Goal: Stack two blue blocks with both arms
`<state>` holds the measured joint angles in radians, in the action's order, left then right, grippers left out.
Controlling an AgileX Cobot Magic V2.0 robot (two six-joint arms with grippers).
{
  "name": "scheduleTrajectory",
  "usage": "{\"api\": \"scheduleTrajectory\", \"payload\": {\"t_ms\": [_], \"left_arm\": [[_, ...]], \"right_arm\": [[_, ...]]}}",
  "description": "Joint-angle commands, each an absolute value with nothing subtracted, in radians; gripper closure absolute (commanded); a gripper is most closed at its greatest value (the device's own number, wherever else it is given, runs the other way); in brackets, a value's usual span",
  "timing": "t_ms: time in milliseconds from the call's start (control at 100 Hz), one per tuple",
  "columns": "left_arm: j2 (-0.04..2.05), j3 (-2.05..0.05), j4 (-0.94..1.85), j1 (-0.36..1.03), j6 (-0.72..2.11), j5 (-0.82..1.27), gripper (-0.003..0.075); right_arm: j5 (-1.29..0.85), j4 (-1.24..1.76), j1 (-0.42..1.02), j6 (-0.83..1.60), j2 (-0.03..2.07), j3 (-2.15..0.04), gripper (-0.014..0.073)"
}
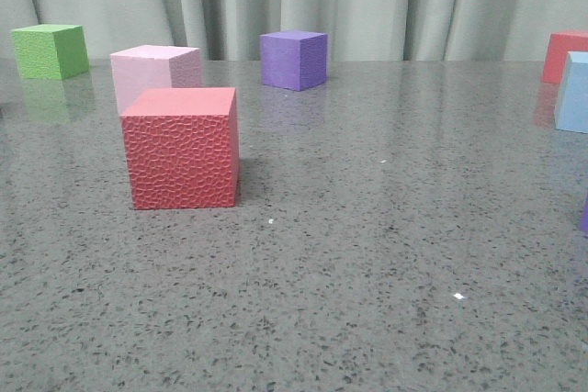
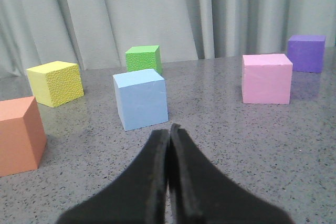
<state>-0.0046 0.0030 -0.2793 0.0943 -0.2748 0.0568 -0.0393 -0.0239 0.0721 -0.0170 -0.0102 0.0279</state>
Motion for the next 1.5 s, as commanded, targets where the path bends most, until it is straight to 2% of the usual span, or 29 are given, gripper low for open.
{"api": "scheduleTrajectory", "payload": {"t_ms": [0, 1060, 1270, 1490], "left_arm": [[-0.039, 0.028, -0.275, 0.092, -0.273, -0.020, 0.0739], [-0.039, 0.004, -0.268, 0.092, -0.275, -0.051, 0.0739], [0.023, -0.141, -0.184, 0.092, -0.280, 0.108, 0.0739], [0.238, -0.401, -0.098, 0.092, -0.280, 0.410, 0.0739]], "right_arm": [[0.044, -0.030, 0.065, -0.010, -0.028, 0.028, 0.0662], [0.061, -0.025, 0.065, -0.010, -0.028, 0.015, 0.0662], [-0.102, 0.030, 0.065, -0.010, 0.012, -0.130, 0.0662], [-0.354, 0.030, 0.065, -0.010, 0.151, -0.385, 0.0662]]}}
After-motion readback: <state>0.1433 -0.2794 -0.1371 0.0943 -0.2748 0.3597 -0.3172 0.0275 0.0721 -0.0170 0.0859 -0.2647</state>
